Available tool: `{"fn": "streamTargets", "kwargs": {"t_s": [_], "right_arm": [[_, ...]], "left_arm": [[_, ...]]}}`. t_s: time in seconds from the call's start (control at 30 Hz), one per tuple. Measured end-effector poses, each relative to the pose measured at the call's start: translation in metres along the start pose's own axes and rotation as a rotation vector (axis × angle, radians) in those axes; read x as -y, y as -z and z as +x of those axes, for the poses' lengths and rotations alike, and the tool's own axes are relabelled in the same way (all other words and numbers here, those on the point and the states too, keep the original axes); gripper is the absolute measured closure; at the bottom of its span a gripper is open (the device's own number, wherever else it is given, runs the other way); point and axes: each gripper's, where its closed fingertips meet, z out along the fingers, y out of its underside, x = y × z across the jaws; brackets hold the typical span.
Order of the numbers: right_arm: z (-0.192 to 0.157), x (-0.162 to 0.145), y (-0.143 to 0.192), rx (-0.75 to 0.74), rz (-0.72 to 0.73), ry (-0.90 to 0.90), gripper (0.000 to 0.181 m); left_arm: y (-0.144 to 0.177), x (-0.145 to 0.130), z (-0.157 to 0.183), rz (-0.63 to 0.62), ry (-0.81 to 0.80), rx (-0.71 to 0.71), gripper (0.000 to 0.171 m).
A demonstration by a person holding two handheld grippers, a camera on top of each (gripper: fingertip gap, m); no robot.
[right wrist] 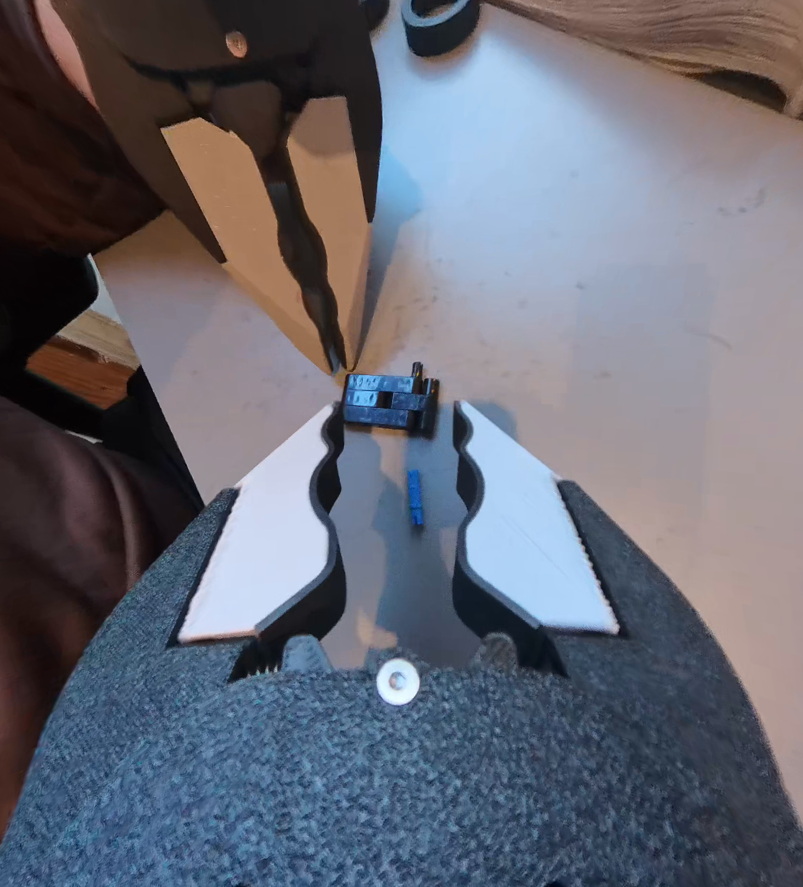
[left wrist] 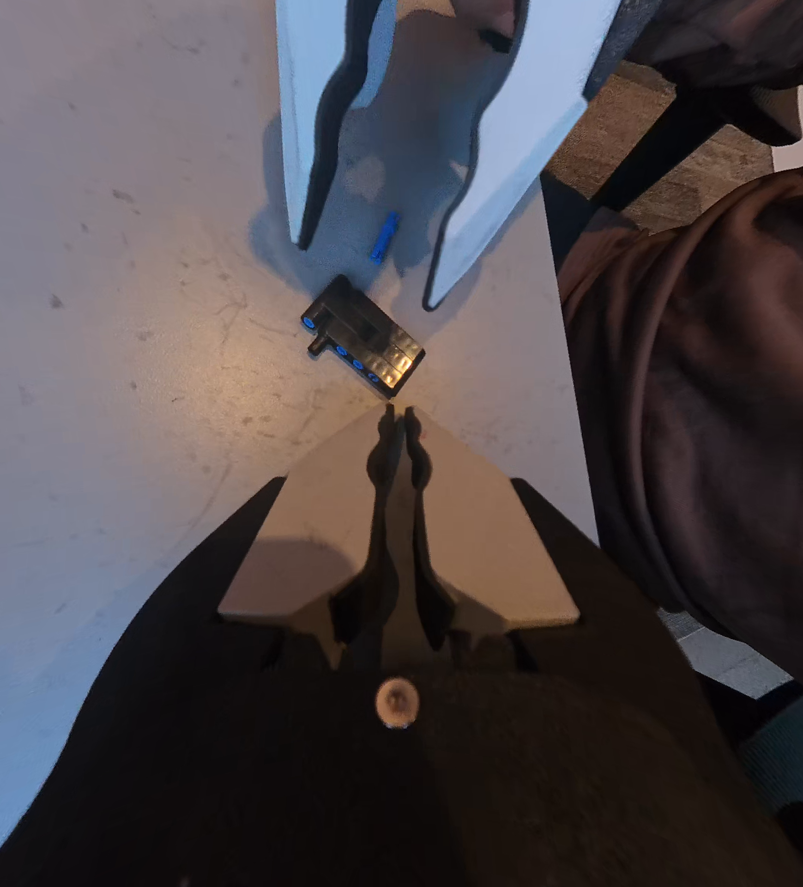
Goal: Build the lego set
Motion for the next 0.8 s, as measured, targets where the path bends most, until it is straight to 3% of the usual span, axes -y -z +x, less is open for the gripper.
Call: {"fn": "streamTargets", "kwargs": {"t_s": [0.17, 0.3, 0.37, 0.43, 0.63, 0.7, 0.8], "right_arm": [[-0.010, -0.013, -0.013, -0.033, -0.108, 0.049, 0.129], [-0.014, -0.012, -0.020, -0.073, -0.114, 0.069, 0.126], [-0.018, -0.009, -0.021, -0.072, -0.106, 0.106, 0.145], [-0.028, -0.004, -0.021, -0.037, -0.081, 0.118, 0.148], [-0.009, -0.010, -0.009, -0.124, -0.120, 0.142, 0.130], [-0.018, -0.007, -0.001, -0.083, -0.097, 0.166, 0.114], [-0.028, -0.013, 0.001, -0.093, -0.109, 0.172, 0.113]], "left_arm": [[-0.003, 0.003, 0.002, 0.011, 0.003, -0.007, 0.167], [-0.006, 0.004, 0.005, 0.022, 0.023, -0.042, 0.171], [-0.008, 0.005, 0.005, 0.025, 0.032, -0.048, 0.171], [-0.008, 0.005, 0.005, 0.028, 0.032, -0.051, 0.171], [-0.002, 0.002, -0.003, 0.021, 0.027, -0.009, 0.171], [0.000, 0.002, -0.006, 0.024, 0.035, -0.003, 0.171], [0.001, 0.002, -0.007, 0.027, 0.040, 0.002, 0.171]]}}
